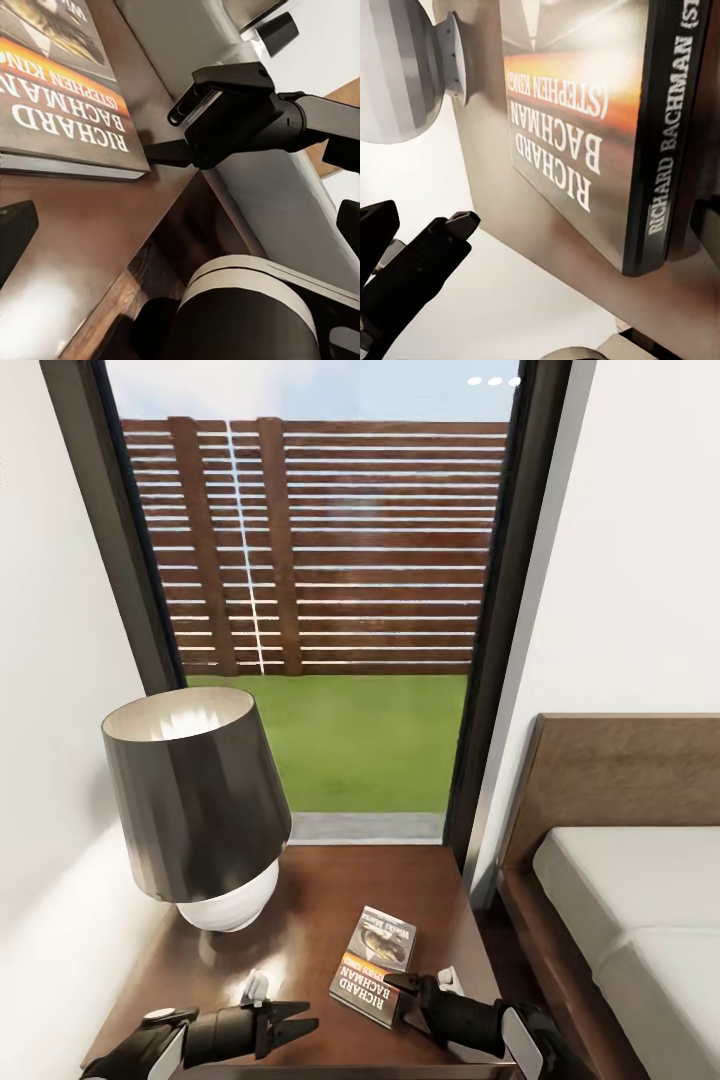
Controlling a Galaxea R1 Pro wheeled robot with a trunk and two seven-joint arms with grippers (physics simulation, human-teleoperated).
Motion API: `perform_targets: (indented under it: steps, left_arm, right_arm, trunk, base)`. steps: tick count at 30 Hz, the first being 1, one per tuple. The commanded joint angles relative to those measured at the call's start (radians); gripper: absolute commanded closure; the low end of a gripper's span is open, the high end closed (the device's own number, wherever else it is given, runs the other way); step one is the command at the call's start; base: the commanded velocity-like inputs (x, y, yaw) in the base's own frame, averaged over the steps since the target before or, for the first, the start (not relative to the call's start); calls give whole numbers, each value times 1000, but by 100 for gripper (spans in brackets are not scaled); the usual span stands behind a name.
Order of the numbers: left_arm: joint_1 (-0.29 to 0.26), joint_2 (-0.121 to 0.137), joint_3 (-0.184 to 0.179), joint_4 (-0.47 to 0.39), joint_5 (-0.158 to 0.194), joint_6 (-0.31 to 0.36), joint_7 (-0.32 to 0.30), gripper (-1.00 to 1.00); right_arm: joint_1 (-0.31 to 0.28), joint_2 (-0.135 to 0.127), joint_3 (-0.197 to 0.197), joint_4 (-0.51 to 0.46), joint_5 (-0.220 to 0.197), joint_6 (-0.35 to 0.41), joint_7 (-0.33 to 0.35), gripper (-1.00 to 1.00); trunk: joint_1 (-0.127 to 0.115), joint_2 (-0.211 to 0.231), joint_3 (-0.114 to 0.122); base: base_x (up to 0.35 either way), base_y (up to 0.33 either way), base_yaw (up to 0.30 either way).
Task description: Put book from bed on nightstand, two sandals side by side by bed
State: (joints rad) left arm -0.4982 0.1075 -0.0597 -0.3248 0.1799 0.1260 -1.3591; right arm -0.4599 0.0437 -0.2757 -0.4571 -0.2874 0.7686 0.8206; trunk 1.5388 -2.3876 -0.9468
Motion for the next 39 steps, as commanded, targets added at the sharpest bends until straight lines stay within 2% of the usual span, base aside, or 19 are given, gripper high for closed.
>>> perform_targets:
  steps: [1,8,26,39]
  left_arm:
    - [0,1,-6,0,8,11,-2,-100]
    - [0,0,-7,0,7,10,0,-100]
    - [0,0,-6,0,7,10,-2,-100]
    - [0,1,-6,0,7,12,-3,-100]
  right_arm:
    - [0,1,-5,0,10,0,0,-100]
    - [-1,1,-5,0,10,0,0,-100]
    - [0,1,-5,0,10,0,0,-100]
    - [-1,-1,-5,1,9,-5,2,-100]
  trunk:
    - [0,0,-1]
    - [0,0,-1]
    - [0,0,-1]
    - [-50,91,40]
  base:
    - [-42,-11,0]
    - [-136,-94,0]
    - [-9,-5,0]
    - [0,0,0]
